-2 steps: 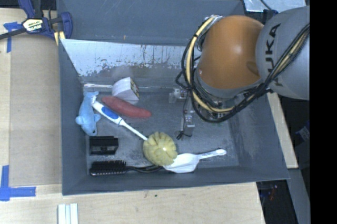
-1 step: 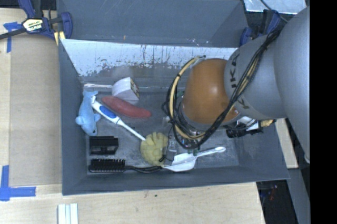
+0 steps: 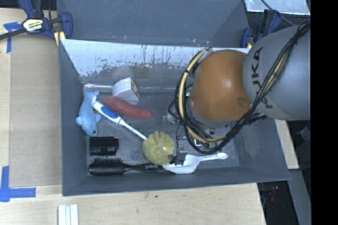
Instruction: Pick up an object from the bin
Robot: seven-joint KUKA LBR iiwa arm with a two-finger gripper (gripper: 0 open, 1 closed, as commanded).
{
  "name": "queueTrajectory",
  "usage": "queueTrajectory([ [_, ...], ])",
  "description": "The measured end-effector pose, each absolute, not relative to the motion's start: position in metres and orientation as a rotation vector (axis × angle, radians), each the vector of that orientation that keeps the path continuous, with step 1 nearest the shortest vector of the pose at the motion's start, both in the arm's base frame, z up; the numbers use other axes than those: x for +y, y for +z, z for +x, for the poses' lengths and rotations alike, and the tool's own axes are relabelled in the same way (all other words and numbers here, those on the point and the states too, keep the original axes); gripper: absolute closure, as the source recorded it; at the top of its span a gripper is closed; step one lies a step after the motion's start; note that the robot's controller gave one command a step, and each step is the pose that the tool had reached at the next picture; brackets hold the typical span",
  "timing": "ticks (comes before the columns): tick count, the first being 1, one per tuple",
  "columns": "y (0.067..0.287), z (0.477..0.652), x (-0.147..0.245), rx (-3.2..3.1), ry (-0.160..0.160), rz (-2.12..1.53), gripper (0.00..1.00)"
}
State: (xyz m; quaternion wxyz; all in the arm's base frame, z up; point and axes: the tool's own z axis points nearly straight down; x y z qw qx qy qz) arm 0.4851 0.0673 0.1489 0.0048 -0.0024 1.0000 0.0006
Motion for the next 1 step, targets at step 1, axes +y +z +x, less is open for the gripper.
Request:
queueTrajectory([
  [1,0.0991,0.4868,0.0872,3.121,-0.001,0.410,0.00],
])
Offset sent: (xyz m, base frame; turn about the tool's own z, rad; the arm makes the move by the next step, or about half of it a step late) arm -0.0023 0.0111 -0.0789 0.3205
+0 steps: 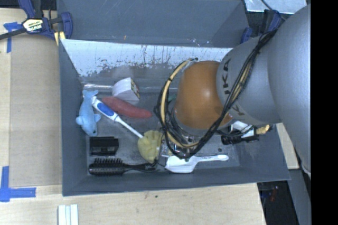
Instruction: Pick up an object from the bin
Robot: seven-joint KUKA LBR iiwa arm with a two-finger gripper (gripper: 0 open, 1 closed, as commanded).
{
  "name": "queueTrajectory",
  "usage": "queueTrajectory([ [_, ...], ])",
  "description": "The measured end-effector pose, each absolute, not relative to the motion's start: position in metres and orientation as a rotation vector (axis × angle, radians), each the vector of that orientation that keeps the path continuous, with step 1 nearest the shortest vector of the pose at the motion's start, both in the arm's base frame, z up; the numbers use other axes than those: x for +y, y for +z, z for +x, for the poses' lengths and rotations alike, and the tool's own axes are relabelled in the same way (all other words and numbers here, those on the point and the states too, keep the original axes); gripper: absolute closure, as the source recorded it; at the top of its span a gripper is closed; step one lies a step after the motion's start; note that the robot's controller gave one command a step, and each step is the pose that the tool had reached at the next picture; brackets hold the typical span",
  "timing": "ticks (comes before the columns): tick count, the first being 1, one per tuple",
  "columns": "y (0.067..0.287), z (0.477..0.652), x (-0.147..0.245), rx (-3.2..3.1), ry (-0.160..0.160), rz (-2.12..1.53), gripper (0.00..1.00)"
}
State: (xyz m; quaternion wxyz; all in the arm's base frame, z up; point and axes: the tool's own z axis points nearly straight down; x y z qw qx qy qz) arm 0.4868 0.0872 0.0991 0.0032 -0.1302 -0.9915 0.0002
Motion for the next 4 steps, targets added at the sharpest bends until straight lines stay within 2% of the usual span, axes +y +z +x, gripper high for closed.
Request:
queueTrajectory([
  [1,0.071,0.483,0.079,-3.110,-0.004,-0.491,0.00],
  [2,0.070,0.484,0.082,-3.084,-0.001,-0.604,1.00],
  [3,0.070,0.484,0.082,-3.083,-0.001,-0.606,1.00],
  [4,0.136,0.483,0.081,-3.079,0.003,-0.600,1.00],
])
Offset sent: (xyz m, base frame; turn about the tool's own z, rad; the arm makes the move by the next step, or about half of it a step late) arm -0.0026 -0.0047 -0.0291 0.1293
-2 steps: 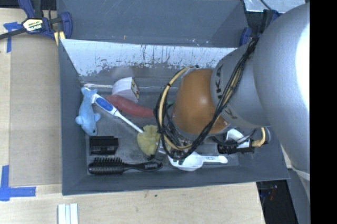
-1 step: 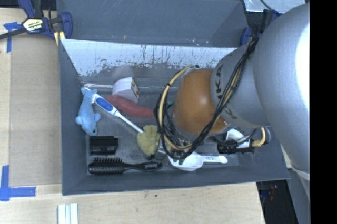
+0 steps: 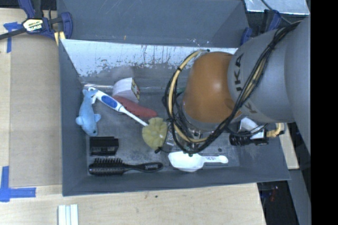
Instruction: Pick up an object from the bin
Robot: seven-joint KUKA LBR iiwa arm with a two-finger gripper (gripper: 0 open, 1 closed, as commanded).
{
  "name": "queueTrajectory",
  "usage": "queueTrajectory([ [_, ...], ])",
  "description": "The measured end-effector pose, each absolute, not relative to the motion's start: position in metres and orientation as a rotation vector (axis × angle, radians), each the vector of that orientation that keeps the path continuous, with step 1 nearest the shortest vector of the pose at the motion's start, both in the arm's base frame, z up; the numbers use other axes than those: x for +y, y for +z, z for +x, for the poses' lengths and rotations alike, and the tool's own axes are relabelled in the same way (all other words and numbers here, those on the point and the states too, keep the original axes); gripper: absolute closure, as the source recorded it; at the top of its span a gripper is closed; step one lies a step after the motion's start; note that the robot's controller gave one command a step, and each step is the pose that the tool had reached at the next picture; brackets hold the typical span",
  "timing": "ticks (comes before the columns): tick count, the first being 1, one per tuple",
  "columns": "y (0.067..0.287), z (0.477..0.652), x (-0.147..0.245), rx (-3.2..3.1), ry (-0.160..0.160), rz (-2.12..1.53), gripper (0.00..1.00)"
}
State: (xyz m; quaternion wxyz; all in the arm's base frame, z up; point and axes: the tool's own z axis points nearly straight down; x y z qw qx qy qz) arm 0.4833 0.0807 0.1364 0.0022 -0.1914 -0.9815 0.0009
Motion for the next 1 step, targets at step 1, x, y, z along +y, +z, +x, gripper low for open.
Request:
queueTrajectory([
  [1,0.1684,0.4842,0.0808,-3.083,0.001,-0.601,1.00],
])
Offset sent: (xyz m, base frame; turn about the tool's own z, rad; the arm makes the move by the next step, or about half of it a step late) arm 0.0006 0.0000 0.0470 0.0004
